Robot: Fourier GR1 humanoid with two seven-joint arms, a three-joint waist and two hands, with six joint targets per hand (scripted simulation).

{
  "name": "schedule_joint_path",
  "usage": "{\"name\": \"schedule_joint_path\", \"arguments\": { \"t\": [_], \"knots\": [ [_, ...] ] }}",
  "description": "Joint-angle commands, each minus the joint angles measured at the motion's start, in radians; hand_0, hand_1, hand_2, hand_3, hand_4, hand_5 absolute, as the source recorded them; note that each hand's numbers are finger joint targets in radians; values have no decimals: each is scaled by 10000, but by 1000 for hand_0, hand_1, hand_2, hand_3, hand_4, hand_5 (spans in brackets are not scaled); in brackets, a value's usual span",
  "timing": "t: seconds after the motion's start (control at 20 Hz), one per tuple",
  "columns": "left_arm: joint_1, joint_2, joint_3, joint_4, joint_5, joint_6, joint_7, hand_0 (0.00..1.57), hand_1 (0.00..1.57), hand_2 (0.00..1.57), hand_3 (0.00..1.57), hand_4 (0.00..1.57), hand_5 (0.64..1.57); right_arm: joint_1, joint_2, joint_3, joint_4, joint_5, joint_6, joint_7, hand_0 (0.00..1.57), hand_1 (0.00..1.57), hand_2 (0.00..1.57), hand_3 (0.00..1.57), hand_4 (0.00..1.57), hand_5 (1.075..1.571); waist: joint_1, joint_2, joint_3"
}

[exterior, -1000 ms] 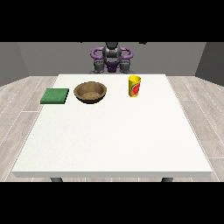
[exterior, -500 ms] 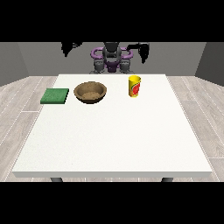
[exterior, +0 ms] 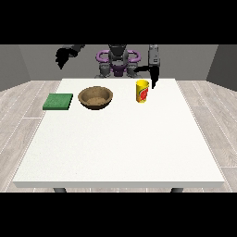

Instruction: Pick the cup and pour the ball into the bowl, then pick the bowl and place it on the pad

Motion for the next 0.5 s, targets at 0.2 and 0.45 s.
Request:
{"name": "schedule_joint_path", "arguments": {
  "t": [0.2,0.45],
  "knots": [
    [-900,-4,474,3108,-132,-14,-1449,0,0,0,0,138,1433,-276,-960,-885,840,-873,915,432,0,0,0,0,670,1560,-288,-456,0],
    [-1898,215,1104,5186,14,-84,-3014,0,0,0,0,189,1423,-685,-673,-632,964,-473,507,231,0,0,0,0,671,1563,-395,-23,-5]
  ]
}}
